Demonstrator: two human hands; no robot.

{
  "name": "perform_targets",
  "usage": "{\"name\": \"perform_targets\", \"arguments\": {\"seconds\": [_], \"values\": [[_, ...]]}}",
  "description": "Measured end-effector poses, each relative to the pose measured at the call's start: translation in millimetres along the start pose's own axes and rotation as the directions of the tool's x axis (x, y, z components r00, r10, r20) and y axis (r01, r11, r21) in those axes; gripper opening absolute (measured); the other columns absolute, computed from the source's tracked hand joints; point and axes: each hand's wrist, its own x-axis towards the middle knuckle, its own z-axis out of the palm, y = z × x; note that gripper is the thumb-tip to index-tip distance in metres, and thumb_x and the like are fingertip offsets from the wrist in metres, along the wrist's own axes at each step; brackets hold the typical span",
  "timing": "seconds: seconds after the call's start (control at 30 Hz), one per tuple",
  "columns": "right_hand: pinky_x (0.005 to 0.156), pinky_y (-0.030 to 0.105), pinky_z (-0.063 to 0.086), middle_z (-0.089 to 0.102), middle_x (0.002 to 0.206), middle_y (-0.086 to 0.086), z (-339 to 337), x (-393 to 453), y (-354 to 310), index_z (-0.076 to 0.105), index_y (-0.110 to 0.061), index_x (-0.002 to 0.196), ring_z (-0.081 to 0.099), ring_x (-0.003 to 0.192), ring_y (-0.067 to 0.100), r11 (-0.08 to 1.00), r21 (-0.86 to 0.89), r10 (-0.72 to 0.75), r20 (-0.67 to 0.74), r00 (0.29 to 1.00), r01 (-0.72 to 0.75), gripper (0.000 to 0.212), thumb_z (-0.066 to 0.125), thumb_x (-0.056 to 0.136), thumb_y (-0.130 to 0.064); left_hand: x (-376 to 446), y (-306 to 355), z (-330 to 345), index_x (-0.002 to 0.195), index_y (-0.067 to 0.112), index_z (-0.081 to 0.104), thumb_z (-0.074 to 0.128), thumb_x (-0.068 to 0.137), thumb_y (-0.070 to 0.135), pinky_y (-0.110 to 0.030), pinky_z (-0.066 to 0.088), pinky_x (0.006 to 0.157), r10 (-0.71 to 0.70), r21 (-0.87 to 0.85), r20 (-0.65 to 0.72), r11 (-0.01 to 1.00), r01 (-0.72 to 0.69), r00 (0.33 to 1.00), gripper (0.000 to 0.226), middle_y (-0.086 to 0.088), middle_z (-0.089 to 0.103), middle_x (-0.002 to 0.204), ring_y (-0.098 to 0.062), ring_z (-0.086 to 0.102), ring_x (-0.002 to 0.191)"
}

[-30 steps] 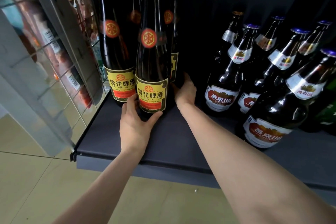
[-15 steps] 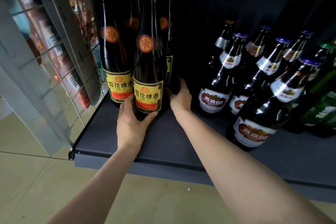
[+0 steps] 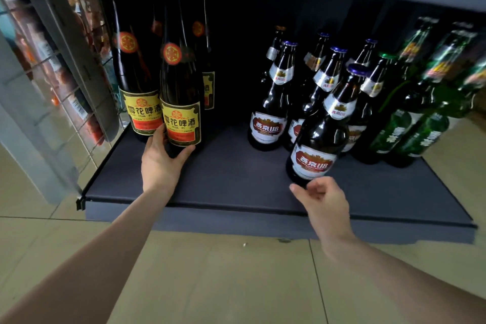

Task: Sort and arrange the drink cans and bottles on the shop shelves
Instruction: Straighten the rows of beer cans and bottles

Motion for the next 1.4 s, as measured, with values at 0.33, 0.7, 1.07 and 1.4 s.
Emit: {"name": "perform_targets", "arguments": {"seconds": [0.33,0.7,1.07,1.4], "values": [[0.087,0.021,0.043,0.062,0.108,-0.006,-4,25,-21,0.048,-0.019,0.118,0.058,0.100,0.010,0.996,0.023,-0.092,0.021,0.996,0.091,0.065,0.085,0.064,-0.016,-1,-2,2,0.140,0.010,0.037,0.073,0.078,0.027,-0.045,0.041,0.101,-0.004,0.002,0.009,1.000,0.004,1.000,0.074,-0.012,0.049,0.134,-0.029,0.047,0.123],[0.089,0.021,0.043,0.050,0.118,-0.001,96,11,-55,0.049,-0.016,0.117,0.052,0.101,0.011,0.987,0.046,-0.157,0.068,0.985,0.154,0.066,0.086,0.062,-0.021,-1,-3,2,0.140,0.008,0.038,0.073,0.078,0.028,-0.045,0.041,0.101,0.006,0.008,-0.004,1.000,-0.006,1.000,0.074,-0.013,0.049,0.134,-0.029,0.047,0.122],[0.089,0.027,0.041,0.044,0.123,0.011,149,30,-78,0.044,-0.004,0.115,0.049,0.112,0.028,0.997,0.070,-0.010,-0.174,0.985,0.022,0.061,0.082,0.068,-0.017,-2,-1,2,0.140,0.009,0.036,0.072,0.079,0.030,-0.042,0.041,0.100,0.009,0.020,-0.003,1.000,-0.009,1.000,0.074,-0.012,0.048,0.134,-0.029,0.047,0.122],[0.093,0.039,0.042,0.042,0.126,0.011,166,36,-84,0.043,-0.004,0.116,0.046,0.113,0.030,0.994,0.062,0.100,-0.248,0.964,-0.088,0.063,0.080,0.071,-0.027,-2,-1,1,0.141,0.011,0.036,0.072,0.079,0.029,-0.043,0.041,0.100,-0.005,0.022,0.003,1.000,0.005,1.000,0.074,-0.010,0.048,0.134,-0.027,0.047,0.122]]}}
